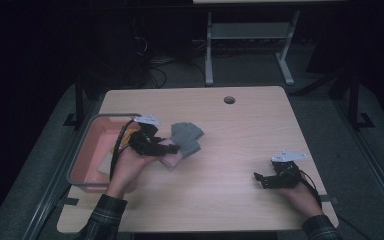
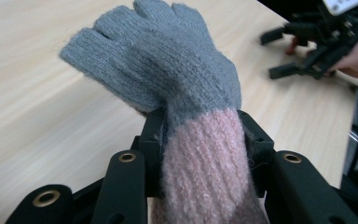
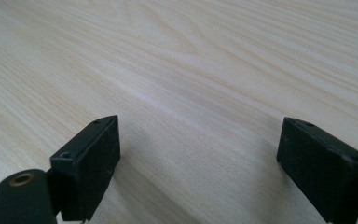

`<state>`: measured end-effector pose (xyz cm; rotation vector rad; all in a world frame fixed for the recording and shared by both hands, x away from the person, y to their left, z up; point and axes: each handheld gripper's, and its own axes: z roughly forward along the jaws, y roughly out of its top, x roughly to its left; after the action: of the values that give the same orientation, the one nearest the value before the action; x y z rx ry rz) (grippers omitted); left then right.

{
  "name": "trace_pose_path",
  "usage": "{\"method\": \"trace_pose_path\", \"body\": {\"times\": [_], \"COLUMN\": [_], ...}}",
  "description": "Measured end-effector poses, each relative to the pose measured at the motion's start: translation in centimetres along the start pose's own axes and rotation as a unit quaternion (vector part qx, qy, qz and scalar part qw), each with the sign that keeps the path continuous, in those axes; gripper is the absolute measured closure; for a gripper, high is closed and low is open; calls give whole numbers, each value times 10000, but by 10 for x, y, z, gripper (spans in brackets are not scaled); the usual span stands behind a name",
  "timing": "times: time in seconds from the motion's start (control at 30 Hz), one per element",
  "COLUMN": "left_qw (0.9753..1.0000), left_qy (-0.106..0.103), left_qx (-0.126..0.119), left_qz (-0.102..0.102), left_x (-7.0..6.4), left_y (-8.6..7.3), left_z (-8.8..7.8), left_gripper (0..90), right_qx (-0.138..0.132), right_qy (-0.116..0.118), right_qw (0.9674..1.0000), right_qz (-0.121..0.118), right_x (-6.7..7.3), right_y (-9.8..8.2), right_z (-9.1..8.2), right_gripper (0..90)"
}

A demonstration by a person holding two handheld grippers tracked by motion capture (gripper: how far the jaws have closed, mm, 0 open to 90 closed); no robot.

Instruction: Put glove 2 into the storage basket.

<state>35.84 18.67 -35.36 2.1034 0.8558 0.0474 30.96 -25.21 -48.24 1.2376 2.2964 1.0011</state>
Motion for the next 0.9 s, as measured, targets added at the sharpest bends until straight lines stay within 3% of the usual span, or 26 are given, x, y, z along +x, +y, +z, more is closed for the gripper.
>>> {"method": "trace_pose_path", "body": {"times": [0.2,0.37,0.53,0.63,0.9], "left_qw": [9991,9968,9933,9896,9831], "left_qy": [319,618,859,1077,1434], "left_qx": [-174,-324,-462,-539,-457], "left_qz": [-203,-385,-621,-781,-1046], "left_x": [22,40,56,66,85], "left_y": [-10,-19,-31,-40,-57], "left_z": [-31,-56,-77,-86,-99], "left_gripper": [606,605,605,603,602], "right_qx": [2,4,2,1,1], "right_qy": [-1,-1,-2,-1,0], "right_qw": [10000,10000,10000,10000,10000], "right_qz": [3,4,2,3,1], "right_x": [0,0,0,0,0], "right_y": [0,0,0,0,0], "right_z": [0,0,0,0,0], "right_gripper": [130,130,130,130,130]}}
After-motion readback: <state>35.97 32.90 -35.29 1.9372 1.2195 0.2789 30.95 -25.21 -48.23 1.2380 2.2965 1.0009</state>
